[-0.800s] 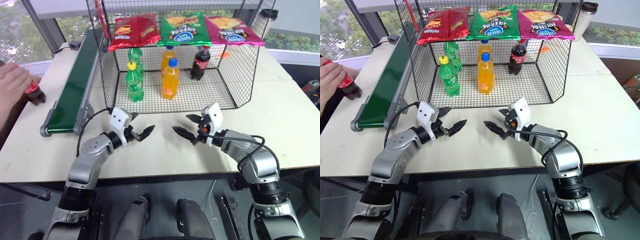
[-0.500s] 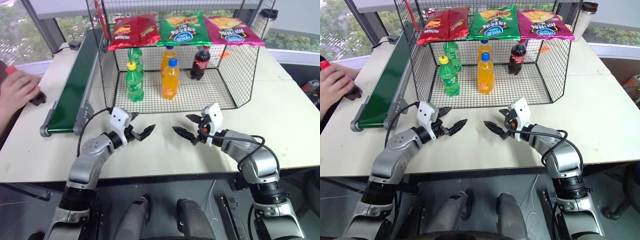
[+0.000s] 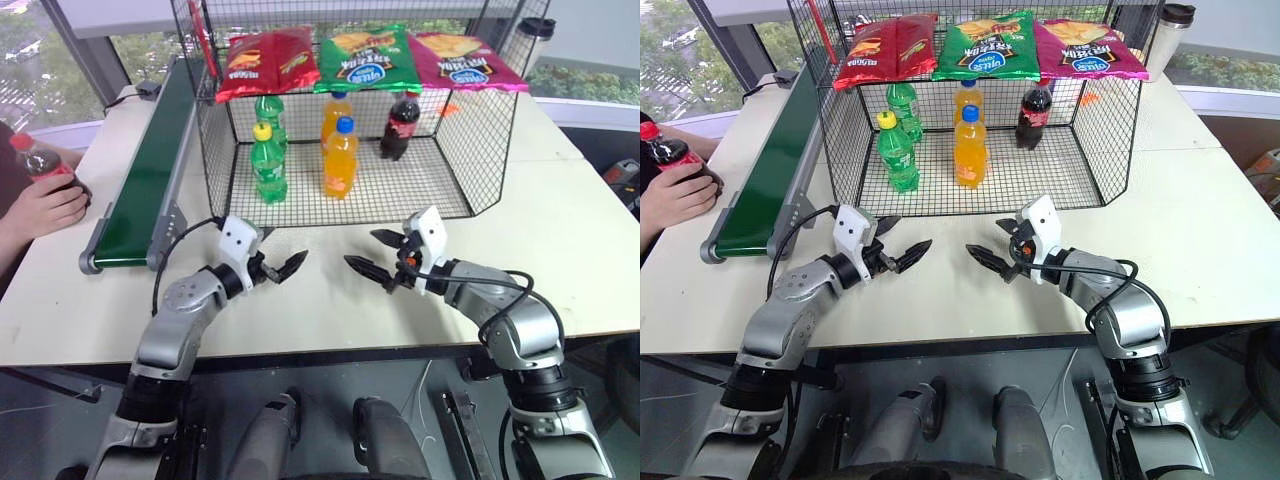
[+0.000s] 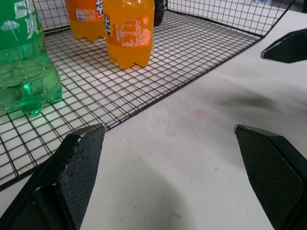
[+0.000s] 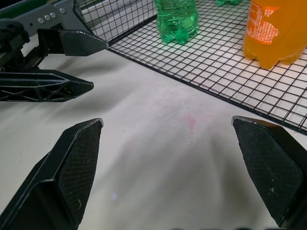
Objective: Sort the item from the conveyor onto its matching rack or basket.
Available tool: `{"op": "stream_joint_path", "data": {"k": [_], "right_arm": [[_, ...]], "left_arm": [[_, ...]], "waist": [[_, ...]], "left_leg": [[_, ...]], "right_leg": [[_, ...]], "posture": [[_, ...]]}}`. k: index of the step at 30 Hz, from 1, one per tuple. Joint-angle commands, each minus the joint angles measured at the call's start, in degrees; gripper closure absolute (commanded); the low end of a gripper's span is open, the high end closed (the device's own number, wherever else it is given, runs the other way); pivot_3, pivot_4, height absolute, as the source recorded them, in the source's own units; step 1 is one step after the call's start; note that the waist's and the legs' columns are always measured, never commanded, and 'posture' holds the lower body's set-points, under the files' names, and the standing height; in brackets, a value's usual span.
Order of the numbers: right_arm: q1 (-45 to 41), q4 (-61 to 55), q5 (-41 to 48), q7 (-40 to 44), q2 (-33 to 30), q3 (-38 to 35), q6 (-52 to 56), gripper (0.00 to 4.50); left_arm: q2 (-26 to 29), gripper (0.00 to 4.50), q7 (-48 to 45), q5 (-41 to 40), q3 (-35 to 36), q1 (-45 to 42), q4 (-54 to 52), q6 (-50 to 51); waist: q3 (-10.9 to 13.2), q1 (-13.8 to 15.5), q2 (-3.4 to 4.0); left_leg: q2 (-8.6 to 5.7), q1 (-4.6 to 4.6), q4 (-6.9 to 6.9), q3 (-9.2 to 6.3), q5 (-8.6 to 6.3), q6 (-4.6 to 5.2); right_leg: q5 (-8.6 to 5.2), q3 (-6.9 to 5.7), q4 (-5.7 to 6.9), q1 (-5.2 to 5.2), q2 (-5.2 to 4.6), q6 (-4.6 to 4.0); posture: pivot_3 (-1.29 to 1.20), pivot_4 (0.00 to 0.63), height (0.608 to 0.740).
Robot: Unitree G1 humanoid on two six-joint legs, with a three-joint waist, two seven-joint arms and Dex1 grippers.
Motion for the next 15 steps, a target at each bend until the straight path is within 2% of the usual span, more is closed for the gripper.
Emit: {"op": "stream_joint_path", "data": {"k": [1, 15], "right_arm": [[0.3, -3.4, 0.6, 0.9, -0.9, -0.2, -0.6, 0.04], [0.6, -4.6, 1.3, 1.4, -1.2, -0.2, 0.1, 0.04]], "left_arm": [[0.1, 0.00, -0.1, 0.2, -0.1, 0.2, -2.5, -1.3], [0.0, 0.00, -0.6, 0.5, -0.9, 0.8, -2.7, -2.1]], "waist": [[0.0, 0.0, 0.00], [0.0, 0.0, 0.00]], "left_leg": [[0.00, 0.00, 0.00, 0.00, 0.00, 0.00], [0.00, 0.00, 0.00, 0.00, 0.00, 0.00]], "right_leg": [[0.00, 0.00, 0.00, 0.00, 0.00, 0.00], [0.00, 0.00, -0.01, 0.00, -0.02, 0.00]], "posture": [[0.00, 0.150, 0.738], [0.00, 0.150, 0.738]]}}
